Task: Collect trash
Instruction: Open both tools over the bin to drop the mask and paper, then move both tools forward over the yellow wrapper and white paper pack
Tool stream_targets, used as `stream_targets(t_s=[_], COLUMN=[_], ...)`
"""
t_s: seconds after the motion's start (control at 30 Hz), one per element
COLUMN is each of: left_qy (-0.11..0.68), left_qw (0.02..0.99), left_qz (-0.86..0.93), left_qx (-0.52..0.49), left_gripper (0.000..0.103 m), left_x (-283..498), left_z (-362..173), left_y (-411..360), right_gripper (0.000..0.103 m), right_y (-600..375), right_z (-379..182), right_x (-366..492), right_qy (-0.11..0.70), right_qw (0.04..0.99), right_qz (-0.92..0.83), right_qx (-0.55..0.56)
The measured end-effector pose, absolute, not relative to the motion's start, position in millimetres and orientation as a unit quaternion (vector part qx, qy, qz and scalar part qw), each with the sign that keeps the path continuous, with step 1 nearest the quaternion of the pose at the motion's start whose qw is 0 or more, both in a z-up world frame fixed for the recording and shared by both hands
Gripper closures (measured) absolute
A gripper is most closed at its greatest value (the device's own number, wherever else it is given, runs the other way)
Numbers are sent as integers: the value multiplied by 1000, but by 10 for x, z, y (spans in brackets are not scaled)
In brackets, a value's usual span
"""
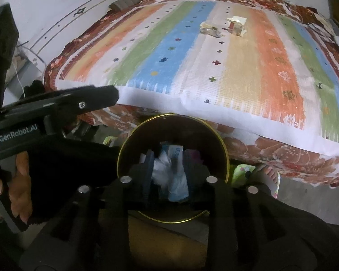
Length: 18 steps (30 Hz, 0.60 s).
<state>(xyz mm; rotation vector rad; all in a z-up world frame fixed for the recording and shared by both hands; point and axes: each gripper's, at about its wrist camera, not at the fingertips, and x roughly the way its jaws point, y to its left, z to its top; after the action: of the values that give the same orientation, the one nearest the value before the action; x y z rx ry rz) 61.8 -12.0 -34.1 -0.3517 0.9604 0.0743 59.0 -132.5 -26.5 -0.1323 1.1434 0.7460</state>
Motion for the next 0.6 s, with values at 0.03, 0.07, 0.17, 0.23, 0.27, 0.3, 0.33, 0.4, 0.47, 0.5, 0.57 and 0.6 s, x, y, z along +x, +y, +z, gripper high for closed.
stream_targets(t_s=[0.03, 0.07, 0.17, 0.23, 0.27, 0.3, 0.33, 0.4, 0.47, 0.5, 0.57, 0.6], left_qy=[460, 460, 457, 453, 452, 452, 451, 450, 450, 450, 451, 451], left_qw=[870, 870, 871, 872, 872, 872, 872, 872, 872, 873, 873, 872], left_qz=[37, 38, 41, 47, 49, 51, 55, 61, 68, 72, 77, 74], left_qx=[-173, -175, -175, -178, -179, -181, -183, -183, -178, -175, -169, -174], left_gripper=[54, 54, 50, 47, 46, 45, 42, 38, 35, 35, 31, 30], left_x=[622, 626, 644, 654, 664, 678, 694, 721, 754, 784, 850, 889], left_z=[-344, -346, -320, -299, -293, -283, -273, -259, -240, -225, -193, -178], left_y=[-97, -82, -41, 0, 21, 43, 66, 103, 131, 146, 171, 198], right_gripper=[74, 74, 71, 69, 69, 68, 67, 62, 62, 61, 58, 55], right_y=[-1336, -1345, -1387, -1419, -1427, -1431, -1435, -1446, -1450, -1449, -1451, -1454], right_z=[-254, -240, -194, -165, -150, -127, -107, -46, 11, 47, 116, 149], right_x=[609, 621, 685, 747, 768, 788, 804, 857, 912, 945, 1027, 1074], right_qy=[526, 524, 521, 518, 516, 512, 509, 501, 493, 489, 485, 482], right_qw=[776, 778, 783, 787, 790, 794, 796, 802, 808, 811, 813, 816], right_qz=[343, 342, 338, 333, 329, 326, 325, 324, 320, 319, 320, 318], right_qx=[-58, -56, -43, -38, -39, -41, -42, -39, -42, -45, -45, -44])
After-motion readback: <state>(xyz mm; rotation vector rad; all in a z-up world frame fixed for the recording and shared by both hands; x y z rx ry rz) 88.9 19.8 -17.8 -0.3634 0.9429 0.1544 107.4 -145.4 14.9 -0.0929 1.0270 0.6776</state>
